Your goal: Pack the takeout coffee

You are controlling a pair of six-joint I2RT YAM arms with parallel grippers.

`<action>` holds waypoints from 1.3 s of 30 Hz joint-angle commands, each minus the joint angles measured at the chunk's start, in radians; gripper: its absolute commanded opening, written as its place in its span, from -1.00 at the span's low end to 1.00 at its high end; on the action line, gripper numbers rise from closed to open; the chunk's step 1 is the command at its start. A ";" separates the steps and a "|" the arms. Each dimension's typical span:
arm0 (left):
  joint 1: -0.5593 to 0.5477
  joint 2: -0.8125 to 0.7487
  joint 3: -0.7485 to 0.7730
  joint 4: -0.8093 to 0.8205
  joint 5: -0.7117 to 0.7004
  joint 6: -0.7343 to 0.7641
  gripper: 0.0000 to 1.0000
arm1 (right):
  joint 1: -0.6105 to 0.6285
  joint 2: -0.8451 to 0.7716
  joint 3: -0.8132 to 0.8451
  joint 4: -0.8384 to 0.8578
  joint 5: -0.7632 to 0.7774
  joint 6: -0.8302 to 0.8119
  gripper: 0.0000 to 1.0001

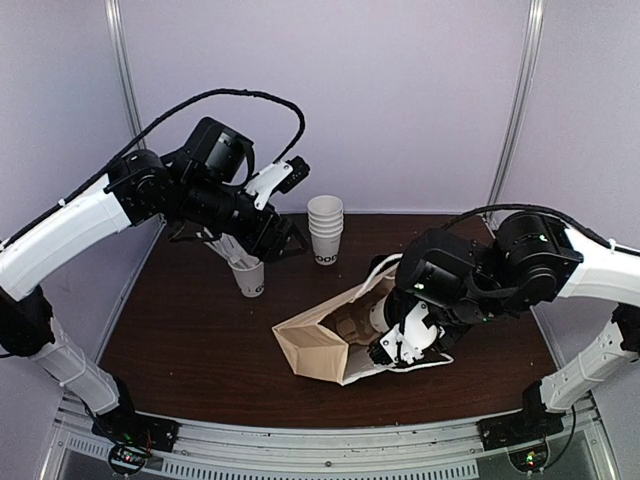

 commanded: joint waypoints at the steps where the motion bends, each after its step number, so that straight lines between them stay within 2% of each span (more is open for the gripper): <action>1: 0.025 0.010 -0.075 0.201 0.122 0.014 0.45 | 0.003 -0.017 -0.027 0.068 0.112 -0.029 0.11; 5: 0.032 0.016 -0.111 0.277 0.233 0.019 0.45 | 0.002 -0.012 -0.040 0.093 0.134 -0.030 0.11; 9: 0.057 0.044 -0.112 0.260 0.207 0.011 0.46 | 0.000 -0.004 -0.040 0.153 0.184 -0.051 0.11; 16: 0.197 0.141 -0.231 0.354 0.300 -0.036 0.46 | -0.039 0.039 -0.026 0.152 0.137 -0.054 0.11; 23: 0.243 0.334 -0.153 0.386 0.401 -0.021 0.44 | -0.080 0.107 0.003 0.123 0.103 -0.038 0.12; 30: 0.251 0.495 -0.068 0.398 0.428 0.004 0.45 | -0.137 0.185 0.047 0.081 0.075 -0.025 0.11; 34: 0.252 0.526 -0.050 0.399 0.430 0.006 0.44 | -0.147 0.209 0.058 0.076 0.045 -0.014 0.11; 39: 0.252 0.495 -0.058 0.397 0.456 0.006 0.44 | -0.148 0.218 0.071 0.035 -0.002 -0.008 0.11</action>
